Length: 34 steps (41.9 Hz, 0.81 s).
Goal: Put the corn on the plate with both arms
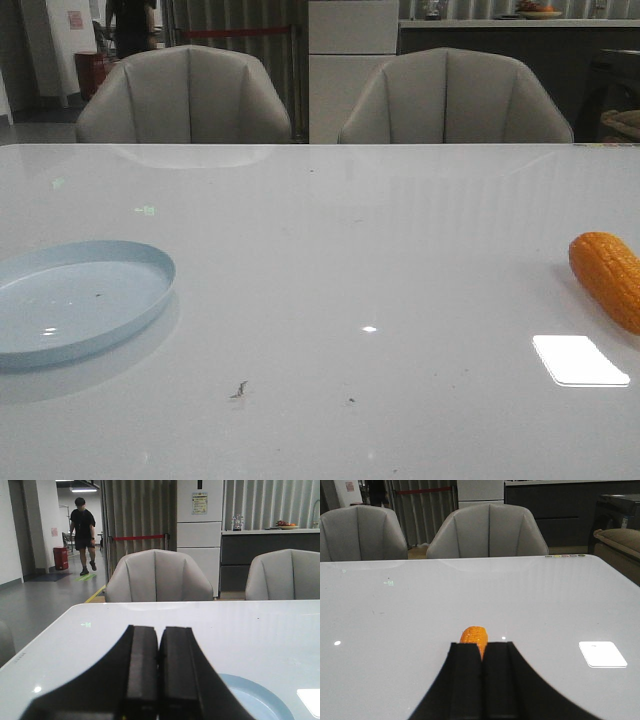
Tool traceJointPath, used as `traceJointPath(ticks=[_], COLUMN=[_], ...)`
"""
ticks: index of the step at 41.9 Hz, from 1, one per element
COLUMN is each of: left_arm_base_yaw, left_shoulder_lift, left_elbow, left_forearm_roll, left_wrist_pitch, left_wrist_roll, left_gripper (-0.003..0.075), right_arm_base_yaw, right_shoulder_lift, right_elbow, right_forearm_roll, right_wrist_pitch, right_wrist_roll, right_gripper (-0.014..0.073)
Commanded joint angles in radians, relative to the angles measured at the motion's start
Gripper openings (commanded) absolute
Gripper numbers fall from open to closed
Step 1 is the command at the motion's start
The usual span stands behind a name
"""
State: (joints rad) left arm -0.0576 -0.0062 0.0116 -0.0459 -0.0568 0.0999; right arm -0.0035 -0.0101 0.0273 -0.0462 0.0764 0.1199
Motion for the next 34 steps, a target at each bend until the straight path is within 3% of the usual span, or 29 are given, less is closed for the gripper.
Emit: traceJointPath(ticks=[1,34], left_arm_base_yaw=[0.001,0.001], left_shoulder_lift=[-0.019,-0.019], left_elbow=[0.036,0.036], left_forearm_roll=[0.001,0.001], left_wrist_pitch=[-0.092,-0.103], left_wrist_roll=[-0.008,-0.008], left_gripper=[0.0094,0.0094], right_arm_base_yaw=[0.001,0.001], right_shoulder_lift=[-0.021,-0.021], right_elbow=[-0.021,-0.021], right_forearm_roll=[-0.01,-0.01], right_wrist_pitch=[-0.092,-0.107], right_wrist_roll=[-0.006,-0.006], right_gripper=[0.0066,0.0066])
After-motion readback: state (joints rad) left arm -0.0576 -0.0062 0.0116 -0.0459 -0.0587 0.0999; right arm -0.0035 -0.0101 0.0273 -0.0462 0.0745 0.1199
